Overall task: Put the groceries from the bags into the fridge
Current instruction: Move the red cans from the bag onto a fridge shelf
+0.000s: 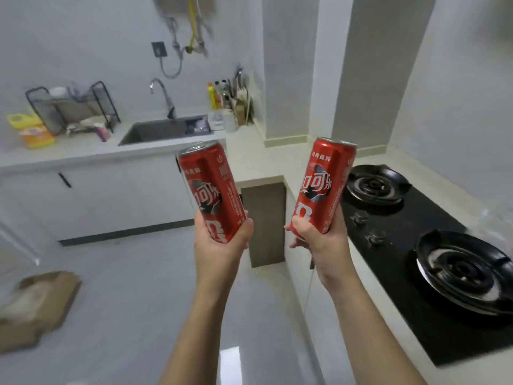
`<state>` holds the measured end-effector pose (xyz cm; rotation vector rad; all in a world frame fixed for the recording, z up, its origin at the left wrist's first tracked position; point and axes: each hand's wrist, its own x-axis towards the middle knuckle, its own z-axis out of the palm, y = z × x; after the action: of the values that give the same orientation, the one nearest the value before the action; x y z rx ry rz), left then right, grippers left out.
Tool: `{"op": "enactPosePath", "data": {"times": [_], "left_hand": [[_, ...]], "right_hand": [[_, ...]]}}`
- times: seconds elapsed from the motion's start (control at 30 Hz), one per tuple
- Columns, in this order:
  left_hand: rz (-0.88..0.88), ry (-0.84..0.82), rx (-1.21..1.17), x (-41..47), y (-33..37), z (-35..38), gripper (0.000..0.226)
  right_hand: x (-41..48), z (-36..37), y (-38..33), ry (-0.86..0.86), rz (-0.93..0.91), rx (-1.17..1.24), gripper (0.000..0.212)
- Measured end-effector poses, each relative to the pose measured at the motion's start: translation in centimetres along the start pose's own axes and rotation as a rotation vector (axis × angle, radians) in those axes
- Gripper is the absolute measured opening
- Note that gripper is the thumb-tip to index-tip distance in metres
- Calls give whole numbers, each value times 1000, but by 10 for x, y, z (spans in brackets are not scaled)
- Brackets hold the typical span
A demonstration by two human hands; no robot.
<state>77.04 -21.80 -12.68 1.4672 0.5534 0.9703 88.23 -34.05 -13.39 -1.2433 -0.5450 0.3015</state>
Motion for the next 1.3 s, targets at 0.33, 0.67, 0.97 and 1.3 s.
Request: {"op": "enactPosePath", "data": {"times": [0.33, 0.67, 0.97, 1.3], "left_hand": [[197, 528, 365, -7, 64, -171, 58], [249, 1141, 499, -88, 136, -218, 50], [320, 1458, 663, -151, 188, -204, 44], [350, 1528, 743, -166, 222, -203, 56]], "right_hand": [[-3, 199, 0, -575, 1, 98, 59], [-54, 329, -34, -1209, 80, 367, 58], [-119, 351, -85, -1503, 51, 542, 48], [-145, 362, -123, -1544, 5, 620, 46]]}}
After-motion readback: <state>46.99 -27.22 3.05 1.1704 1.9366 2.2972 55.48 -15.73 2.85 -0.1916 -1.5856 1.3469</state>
